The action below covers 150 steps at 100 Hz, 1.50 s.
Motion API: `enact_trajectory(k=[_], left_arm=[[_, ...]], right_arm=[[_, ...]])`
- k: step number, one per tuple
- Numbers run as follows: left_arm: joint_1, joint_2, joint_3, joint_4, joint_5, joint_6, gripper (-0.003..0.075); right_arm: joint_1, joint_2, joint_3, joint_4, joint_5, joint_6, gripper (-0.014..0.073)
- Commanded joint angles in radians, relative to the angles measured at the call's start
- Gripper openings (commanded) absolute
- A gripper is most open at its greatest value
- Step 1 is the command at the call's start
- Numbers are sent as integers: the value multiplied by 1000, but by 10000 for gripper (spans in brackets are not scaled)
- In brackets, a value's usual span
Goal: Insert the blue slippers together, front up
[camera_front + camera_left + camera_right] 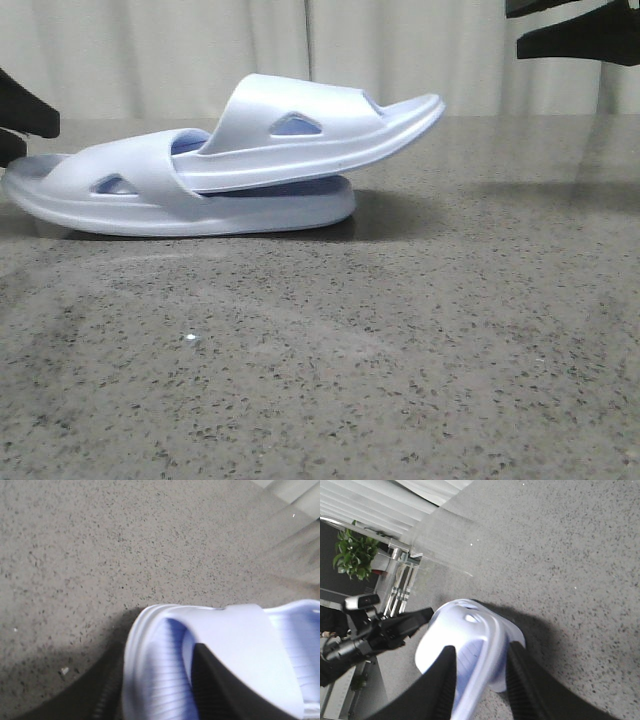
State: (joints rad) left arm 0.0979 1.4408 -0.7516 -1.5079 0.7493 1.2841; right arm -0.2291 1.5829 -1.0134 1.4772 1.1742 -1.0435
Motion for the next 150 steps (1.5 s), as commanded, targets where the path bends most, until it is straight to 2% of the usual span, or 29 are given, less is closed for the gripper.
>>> enact_trajectory(k=[1, 27, 37, 42, 50, 59, 71, 87, 107, 114, 122, 133, 142, 150], left_arm=[[29, -38, -59, 6, 47, 2, 418], [143, -187, -189, 126, 141, 0, 424], [148, -266, -238, 129, 159, -16, 405], [148, -301, -255, 131, 159, -35, 359], [148, -355, -268, 131, 159, -51, 214], [148, -409, -270, 144, 144, -53, 12], [148, -457, -268, 179, 130, -96, 15], [129, -499, -253, 267, 36, -135, 15], [6, -538, -206, 476, -235, -193, 15], [-42, -561, -171, 486, -325, -193, 15], [-87, -593, -121, 486, -347, -189, 15], [-146, -666, 10, 401, -394, -141, 15], [-188, -761, 145, 179, -504, 30, 15], [-218, -835, 242, 20, -548, 198, 15]], right_arm=[[-6, -43, -28, 15, 136, -18, 192], [-24, -47, -28, -14, 136, -18, 189], [-31, -55, -28, -14, 136, -18, 104], [-31, -62, -28, -14, 136, -18, 27], [-31, -75, -26, -14, 136, -18, -103], [-31, -105, -26, -14, 123, -18, -83], [-20, -168, -19, -29, 57, -20, -79], [52, -309, 41, -57, -156, -84, -79], [191, -501, 153, -136, -512, -111, -79], [245, -561, 201, -168, -627, -111, -79], [300, -624, 265, -197, -738, -111, -79], [347, -724, 386, -199, -874, -128, -79], [367, -813, 492, -199, -946, -147, -79], [371, -890, 570, -197, -979, -150, -79]])
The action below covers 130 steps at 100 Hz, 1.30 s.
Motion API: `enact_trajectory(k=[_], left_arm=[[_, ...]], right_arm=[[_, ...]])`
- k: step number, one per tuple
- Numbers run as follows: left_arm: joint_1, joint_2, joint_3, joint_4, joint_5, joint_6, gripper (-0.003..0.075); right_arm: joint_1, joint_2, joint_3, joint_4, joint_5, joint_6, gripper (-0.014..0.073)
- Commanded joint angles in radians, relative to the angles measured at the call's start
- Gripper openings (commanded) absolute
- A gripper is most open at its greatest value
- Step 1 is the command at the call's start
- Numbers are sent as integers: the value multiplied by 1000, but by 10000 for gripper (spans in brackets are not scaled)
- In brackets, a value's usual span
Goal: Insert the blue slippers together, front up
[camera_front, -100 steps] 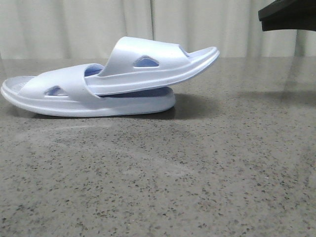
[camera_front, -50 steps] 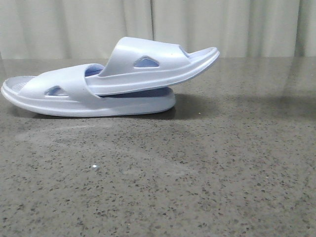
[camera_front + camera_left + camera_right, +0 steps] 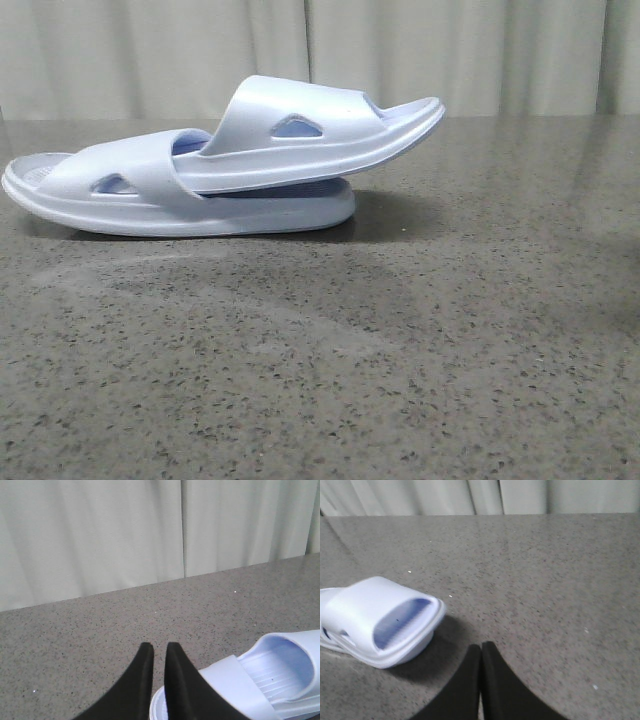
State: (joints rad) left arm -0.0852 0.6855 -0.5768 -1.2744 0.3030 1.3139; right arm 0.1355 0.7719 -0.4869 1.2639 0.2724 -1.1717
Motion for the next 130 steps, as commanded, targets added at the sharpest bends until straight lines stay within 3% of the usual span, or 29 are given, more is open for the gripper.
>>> enact_trajectory(k=[1, 21, 121, 130], left_arm=[[-40, -85, 75, -224, -105, 190, 15], [-58, -185, 231, -353, -124, 294, 15], [-58, -206, 219, -401, -116, 294, 15], [-58, -206, 225, -480, -119, 294, 15]], right_arm=[[6, -92, 55, 16, -82, -21, -79], [6, -228, 190, 42, -91, -21, -79], [6, -255, 207, 84, -77, -21, -79], [6, -255, 207, 84, -77, -21, -80]])
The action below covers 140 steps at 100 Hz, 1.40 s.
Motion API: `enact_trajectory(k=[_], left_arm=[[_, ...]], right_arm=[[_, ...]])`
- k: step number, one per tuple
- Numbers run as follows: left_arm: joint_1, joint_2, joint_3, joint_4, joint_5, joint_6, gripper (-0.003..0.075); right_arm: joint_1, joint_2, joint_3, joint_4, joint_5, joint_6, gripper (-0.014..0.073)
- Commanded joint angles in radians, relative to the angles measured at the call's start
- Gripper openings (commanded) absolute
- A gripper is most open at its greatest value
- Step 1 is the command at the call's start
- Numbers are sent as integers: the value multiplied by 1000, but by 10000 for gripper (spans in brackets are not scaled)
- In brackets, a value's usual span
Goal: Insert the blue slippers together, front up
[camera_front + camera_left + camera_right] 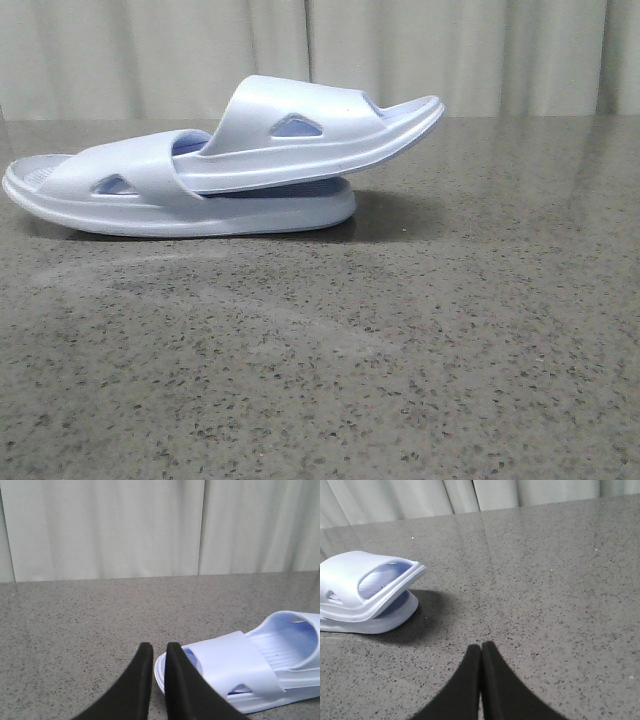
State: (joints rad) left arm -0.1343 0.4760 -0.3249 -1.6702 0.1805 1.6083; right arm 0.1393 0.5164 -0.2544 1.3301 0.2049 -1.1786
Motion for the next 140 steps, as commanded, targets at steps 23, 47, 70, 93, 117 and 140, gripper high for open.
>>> enact_trajectory(k=[23, 47, 70, 93, 117, 140], left_arm=[[-5, -69, 37, 269, -150, -462, 15], [56, -211, 178, 1335, -181, -1547, 15], [108, -416, 297, 1496, -181, -1608, 15], [109, -510, 339, 1562, -196, -1608, 15], [109, -510, 337, 1566, -181, -1602, 15], [109, -510, 337, 1566, -181, -1602, 15]], right_arm=[[3, 0, -26, 18, -10, -15, -79], [3, 0, -26, 18, -12, -15, -80], [3, 0, -26, 18, -12, -15, -79], [3, 0, -26, 18, -7, -15, -79], [3, 0, -26, 18, -8, -15, -79], [3, 0, -26, 18, -8, -15, -79]])
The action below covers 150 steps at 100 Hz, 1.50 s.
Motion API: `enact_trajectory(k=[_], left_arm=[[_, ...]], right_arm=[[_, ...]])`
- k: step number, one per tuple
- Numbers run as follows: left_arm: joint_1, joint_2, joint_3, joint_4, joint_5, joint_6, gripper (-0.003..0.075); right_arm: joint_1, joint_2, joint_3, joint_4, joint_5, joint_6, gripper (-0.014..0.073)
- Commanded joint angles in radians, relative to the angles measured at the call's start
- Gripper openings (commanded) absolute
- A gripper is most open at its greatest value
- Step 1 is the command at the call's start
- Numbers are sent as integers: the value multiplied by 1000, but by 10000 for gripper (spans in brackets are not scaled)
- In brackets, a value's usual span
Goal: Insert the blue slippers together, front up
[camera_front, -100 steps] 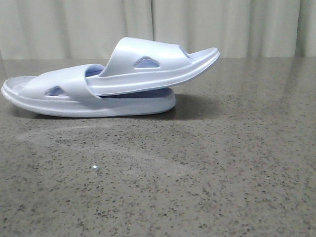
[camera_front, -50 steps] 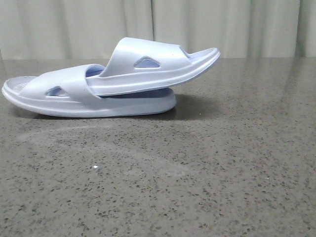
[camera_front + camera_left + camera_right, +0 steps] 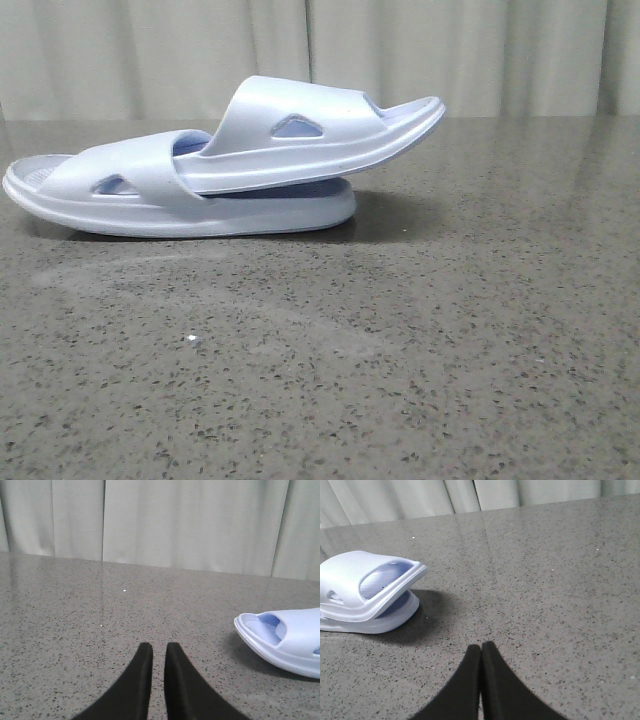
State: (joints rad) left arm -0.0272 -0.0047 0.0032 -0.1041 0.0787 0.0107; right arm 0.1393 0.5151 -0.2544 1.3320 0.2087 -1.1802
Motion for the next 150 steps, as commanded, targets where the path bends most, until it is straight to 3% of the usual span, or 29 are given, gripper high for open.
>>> enact_trajectory(k=[1, 52, 70, 92, 99, 113, 125, 135, 150], left_arm=[[2, -30, 9, 0, -79, -5, 15], [2, -30, 9, 0, -79, -5, 15], [2, -30, 9, 0, -79, -5, 15], [2, -30, 9, 0, -79, -5, 15], [2, -30, 9, 0, -79, -5, 15], [2, -30, 9, 0, -79, -5, 15], [2, -30, 9, 0, -79, -5, 15], [2, -30, 9, 0, -79, -5, 15], [2, -30, 9, 0, -79, -5, 15]], right_arm=[[3, 1, -26, 16, -12, -13, -79], [5, 1, -26, 16, -14, -13, -80], [77, 1, -22, 16, -18, -13, -80], [106, 1, -13, 17, -179, 8, -79], [106, 1, -13, -111, -209, 142, -80], [102, -2, 27, -653, -292, 674, -80], [65, -54, 87, -990, -301, 958, -80], [20, -147, 160, -1122, -311, 1050, -80], [-25, -329, 265, -1183, -323, 1063, -80]])
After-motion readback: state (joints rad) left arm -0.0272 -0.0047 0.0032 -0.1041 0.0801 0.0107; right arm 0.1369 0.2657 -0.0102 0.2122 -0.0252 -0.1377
